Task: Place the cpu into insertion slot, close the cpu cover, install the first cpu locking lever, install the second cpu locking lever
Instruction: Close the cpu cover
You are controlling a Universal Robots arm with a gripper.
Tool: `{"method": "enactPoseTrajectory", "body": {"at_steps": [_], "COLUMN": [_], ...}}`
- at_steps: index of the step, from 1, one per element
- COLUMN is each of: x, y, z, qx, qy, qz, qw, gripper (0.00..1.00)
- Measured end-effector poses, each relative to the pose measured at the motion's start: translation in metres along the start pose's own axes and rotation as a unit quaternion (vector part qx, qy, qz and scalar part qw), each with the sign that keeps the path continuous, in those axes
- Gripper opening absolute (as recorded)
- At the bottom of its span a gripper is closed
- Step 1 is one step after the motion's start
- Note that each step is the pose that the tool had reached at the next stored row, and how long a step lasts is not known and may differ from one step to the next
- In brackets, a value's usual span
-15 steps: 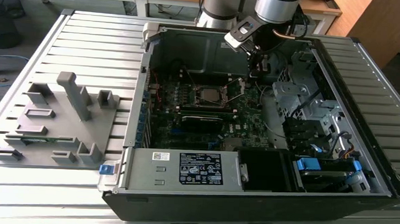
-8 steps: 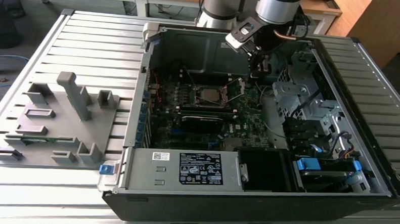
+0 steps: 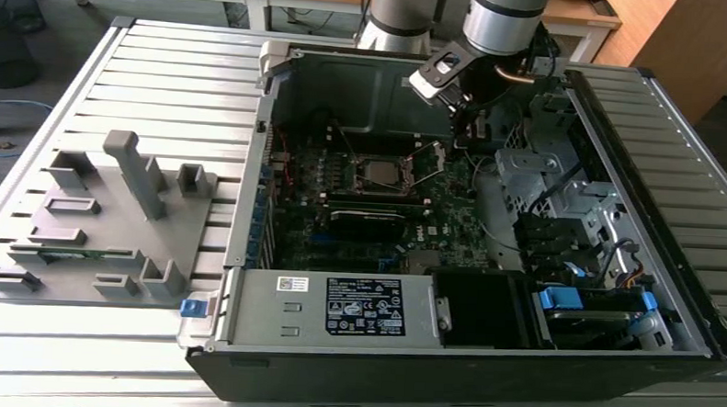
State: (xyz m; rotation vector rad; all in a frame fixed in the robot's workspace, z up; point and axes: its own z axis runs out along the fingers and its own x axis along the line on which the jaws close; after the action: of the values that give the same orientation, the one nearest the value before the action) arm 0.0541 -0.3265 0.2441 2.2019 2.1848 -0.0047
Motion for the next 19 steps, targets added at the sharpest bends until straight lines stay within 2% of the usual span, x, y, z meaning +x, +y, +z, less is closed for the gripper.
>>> {"method": "enactPoseTrajectory", "body": {"at_steps": [2,7,10,13,19], "x": [0.0001,0.0001,0.0001,-0.0001,-0.0002], "y": [0.0,-0.0001,-0.0022,-0.0082,-0.0249], "z": [0.0026,0.003,0.0031,0.0033,0.0043], "qx": [0.0,0.0,-0.0004,-0.0019,-0.0056], "qy": [0.0,-0.0002,0.0,-0.0001,0.0], "qz": [0.0,0.0,0.0,0.0,0.0], "qw": [1.0,1.0,1.0,1.0,0.99998], "gripper": [0.1,0.1,0.1,0.1,0.1]}}
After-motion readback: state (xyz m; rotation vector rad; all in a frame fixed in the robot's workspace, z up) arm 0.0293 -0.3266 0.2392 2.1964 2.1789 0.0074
